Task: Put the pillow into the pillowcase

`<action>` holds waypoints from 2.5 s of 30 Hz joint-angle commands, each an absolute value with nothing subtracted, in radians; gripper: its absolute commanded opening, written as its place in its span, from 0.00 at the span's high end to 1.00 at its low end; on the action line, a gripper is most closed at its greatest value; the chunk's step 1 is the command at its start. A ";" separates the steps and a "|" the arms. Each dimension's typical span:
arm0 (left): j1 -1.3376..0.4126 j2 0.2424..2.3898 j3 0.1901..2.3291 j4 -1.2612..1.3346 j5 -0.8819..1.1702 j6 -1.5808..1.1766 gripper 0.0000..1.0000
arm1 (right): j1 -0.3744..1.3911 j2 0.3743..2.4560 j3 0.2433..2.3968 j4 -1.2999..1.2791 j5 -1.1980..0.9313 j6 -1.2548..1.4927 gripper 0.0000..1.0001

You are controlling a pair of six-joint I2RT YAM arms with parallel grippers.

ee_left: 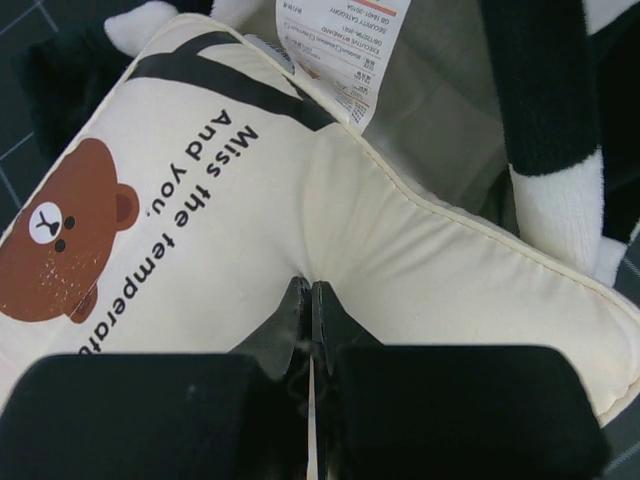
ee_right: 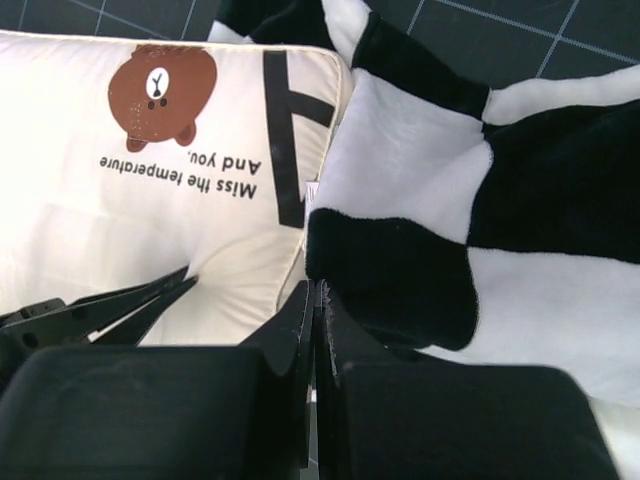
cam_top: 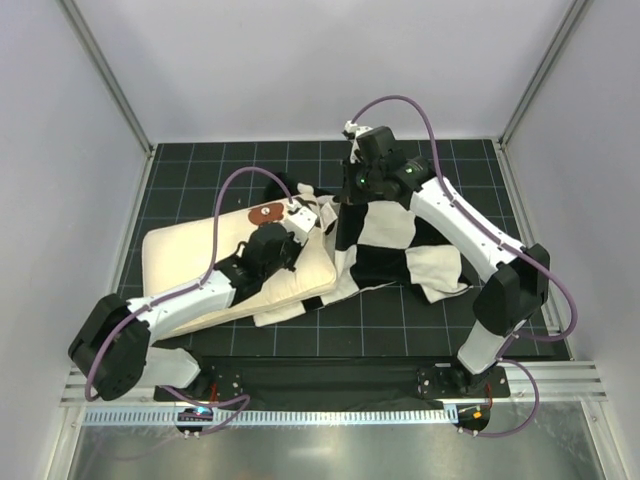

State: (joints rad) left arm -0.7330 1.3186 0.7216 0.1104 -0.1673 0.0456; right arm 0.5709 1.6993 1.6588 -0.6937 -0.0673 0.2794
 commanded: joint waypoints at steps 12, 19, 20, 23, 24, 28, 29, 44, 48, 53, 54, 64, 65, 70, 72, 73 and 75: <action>-0.764 1.265 0.747 0.222 0.161 0.126 1.00 | 0.568 1.744 1.741 -0.689 -0.219 0.271 0.96; -0.764 1.455 0.903 0.252 0.080 0.130 1.00 | 0.568 1.707 1.642 -0.647 -0.325 0.299 0.96; -0.764 1.485 0.926 0.253 0.039 0.155 1.00 | 0.568 1.698 1.625 -0.641 -0.334 0.302 0.96; -0.762 1.560 0.998 0.281 -0.128 0.195 1.00 | 0.569 1.658 1.553 -0.606 -0.356 0.319 0.96; -0.762 1.601 1.012 0.303 -0.158 0.215 1.00 | 0.569 1.643 1.537 -0.595 -0.353 0.321 0.96; -0.755 1.652 1.022 0.418 -0.281 0.209 1.00 | 0.569 1.637 1.511 -0.621 -0.292 0.314 0.96; -0.753 1.657 1.019 0.428 -0.291 0.201 1.00 | 0.569 1.635 1.512 -0.638 -0.269 0.308 0.96; -0.750 1.554 0.908 0.419 -0.327 0.023 0.83 | 0.569 1.464 1.338 -0.598 -0.054 0.278 0.43; -0.752 1.528 0.917 0.326 -0.296 0.006 0.81 | 0.569 1.396 1.234 -0.597 0.029 0.279 0.44; -0.773 1.456 0.937 0.194 -0.204 -0.087 0.45 | 0.569 1.377 1.131 -0.558 0.104 0.291 0.49; -0.781 1.441 0.939 0.174 -0.203 -0.103 0.43 | 0.568 1.385 1.126 -0.561 0.116 0.296 0.50; -0.891 1.517 0.998 0.086 -0.254 -0.180 0.20 | 0.548 1.496 1.118 -0.479 0.215 0.345 0.57; -0.890 1.538 1.011 0.057 -0.267 -0.179 0.20 | 0.546 1.512 1.121 -0.473 0.218 0.350 0.57; -0.891 1.615 1.045 0.025 -0.331 -0.183 0.23 | 0.538 1.554 1.140 -0.439 0.247 0.362 0.57; -0.888 1.624 1.040 0.018 -0.367 -0.190 0.26 | 0.534 1.583 1.155 -0.434 0.248 0.368 0.57; -0.882 1.624 1.035 0.017 -0.377 -0.198 0.32 | 0.534 1.591 1.160 -0.434 0.245 0.370 0.56; -0.865 1.615 1.014 0.018 -0.387 -0.225 0.46 | 0.534 1.612 1.166 -0.420 0.241 0.371 0.53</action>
